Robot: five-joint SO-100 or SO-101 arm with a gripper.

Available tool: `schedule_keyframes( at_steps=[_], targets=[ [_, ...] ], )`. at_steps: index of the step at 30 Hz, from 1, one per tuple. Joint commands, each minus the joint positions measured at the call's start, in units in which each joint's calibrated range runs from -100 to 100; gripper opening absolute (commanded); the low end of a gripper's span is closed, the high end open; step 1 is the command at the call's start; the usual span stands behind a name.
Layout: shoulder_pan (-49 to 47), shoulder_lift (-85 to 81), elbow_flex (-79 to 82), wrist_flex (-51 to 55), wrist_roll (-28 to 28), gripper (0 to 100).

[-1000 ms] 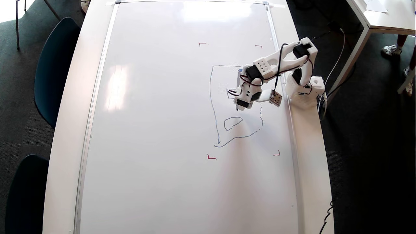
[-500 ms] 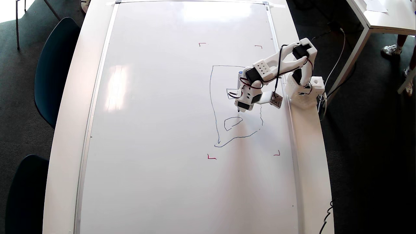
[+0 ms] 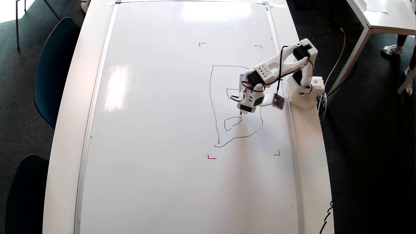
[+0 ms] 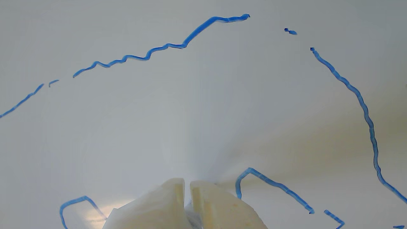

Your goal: Draw on a whiteboard a robot head using a pen attached to the gripper

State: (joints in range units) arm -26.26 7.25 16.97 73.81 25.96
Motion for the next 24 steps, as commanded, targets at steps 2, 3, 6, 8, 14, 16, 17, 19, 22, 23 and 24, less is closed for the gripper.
schedule_keyframes(
  at_steps=[2, 3, 6, 8, 14, 16, 17, 19, 22, 23, 24],
  targets=[
    [0.8, -0.5, 1.5, -0.6, 0.0, 1],
    [1.1, -0.5, 1.7, -0.7, 0.1, 1],
    [2.7, -0.5, 1.7, -0.6, 0.2, 1],
    [3.3, -0.5, 1.7, -0.4, 0.3, 1],
    [4.9, -0.5, 1.7, -0.3, 0.3, 1],
    [5.4, -0.6, 1.7, -0.2, 0.4, 1],
    [5.7, -0.6, 1.7, -0.2, 0.4, 1],
    [5.9, -0.6, 1.7, -0.2, 0.4, 1],
    [6.7, -1.6, 1.8, -0.2, 0.4, 1],
    [6.7, -2.1, 1.9, -0.2, 0.4, 1],
    [6.7, -2.6, 2.4, -0.2, 0.5, 1]
  ],
)
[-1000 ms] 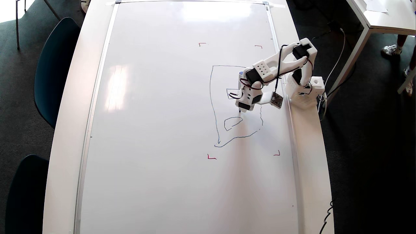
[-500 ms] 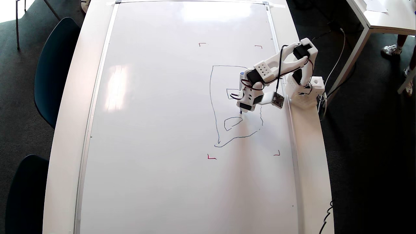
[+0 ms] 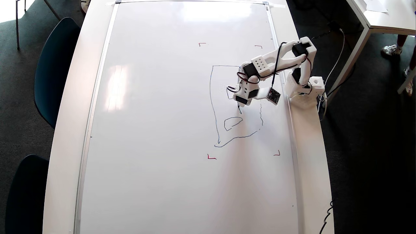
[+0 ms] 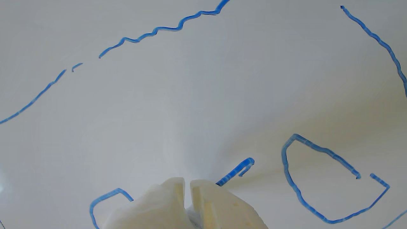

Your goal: Draw on a whiteboard a robot head using a pen attached to the gripper

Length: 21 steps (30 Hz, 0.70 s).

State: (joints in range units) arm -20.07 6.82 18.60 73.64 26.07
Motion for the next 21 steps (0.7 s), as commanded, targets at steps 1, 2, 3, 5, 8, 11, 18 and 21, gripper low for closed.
schedule_keyframes(
  at_steps=[1, 2, 3, 5, 8, 11, 18, 21],
  targets=[
    [0.5, -3.1, 2.1, 0.0, 1.0, 1],
    [0.5, -3.6, 3.0, 0.0, 1.6, 1],
    [0.5, -4.2, 3.9, 0.0, 1.9, 1],
    [0.7, -5.5, 5.5, 0.0, 1.9, 1],
    [0.5, -8.0, 8.2, 0.0, 1.9, 1],
    [0.5, -10.0, 11.1, 0.0, 1.9, 1],
    [-1.7, -12.5, 13.9, -0.1, 1.6, 1],
    [-3.5, -12.8, 14.3, -0.1, 1.5, 1]
  ],
)
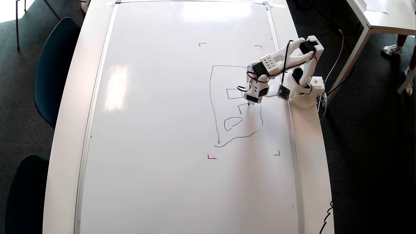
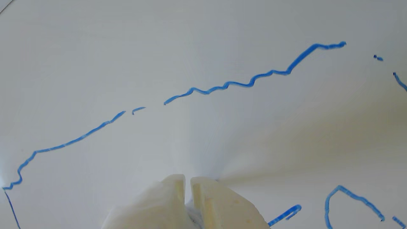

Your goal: Draw on a whiteboard a robot head using a pen attached to the gripper

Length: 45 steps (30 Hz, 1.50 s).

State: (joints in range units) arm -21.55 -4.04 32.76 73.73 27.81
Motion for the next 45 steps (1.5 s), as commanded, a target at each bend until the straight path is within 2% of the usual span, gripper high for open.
schedule_keyframes(
  at_steps=[1, 12, 17, 45],
  targets=[
    [-2.3, -1.6, -0.2, -0.1, -0.3, 1],
    [-3.5, 0.7, -5.1, -1.5, -0.3, 1],
    [-4.3, 4.8, -10.8, -1.4, -2.0, 1],
    [-4.1, 8.6, -11.2, -4.0, -1.9, 1]
  ],
)
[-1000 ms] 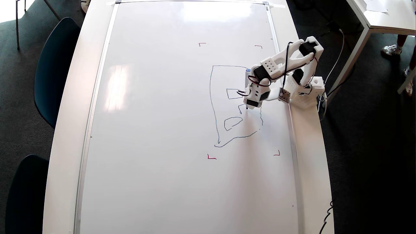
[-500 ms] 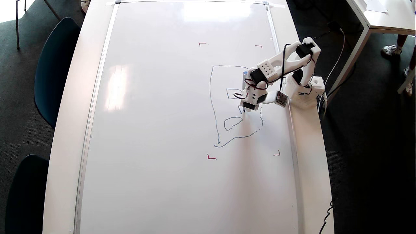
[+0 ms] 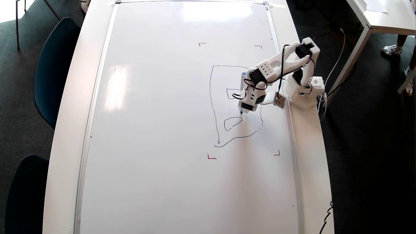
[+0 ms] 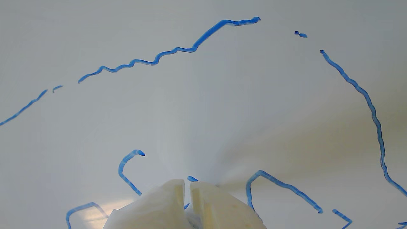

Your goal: Draw on a whiteboard a robot head using a pen attached to the gripper

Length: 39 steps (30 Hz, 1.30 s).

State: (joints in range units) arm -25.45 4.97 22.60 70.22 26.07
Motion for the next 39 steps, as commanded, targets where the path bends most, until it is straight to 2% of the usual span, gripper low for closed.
schedule_keyframes(
  at_steps=[1, 14, 17, 21, 28, 39],
  targets=[
    [-0.1, -0.5, -1.3, -0.3, -0.2, 1],
    [1.6, -9.3, -17.4, 16.2, -0.2, 1],
    [3.8, -8.7, -19.3, 16.2, -0.2, 1],
    [7.0, -0.7, -24.5, 16.1, -0.1, 1],
    [6.9, 12.5, -38.9, 16.1, -0.2, 1],
    [7.6, 22.1, -47.2, 16.1, -0.2, 1]
  ],
)
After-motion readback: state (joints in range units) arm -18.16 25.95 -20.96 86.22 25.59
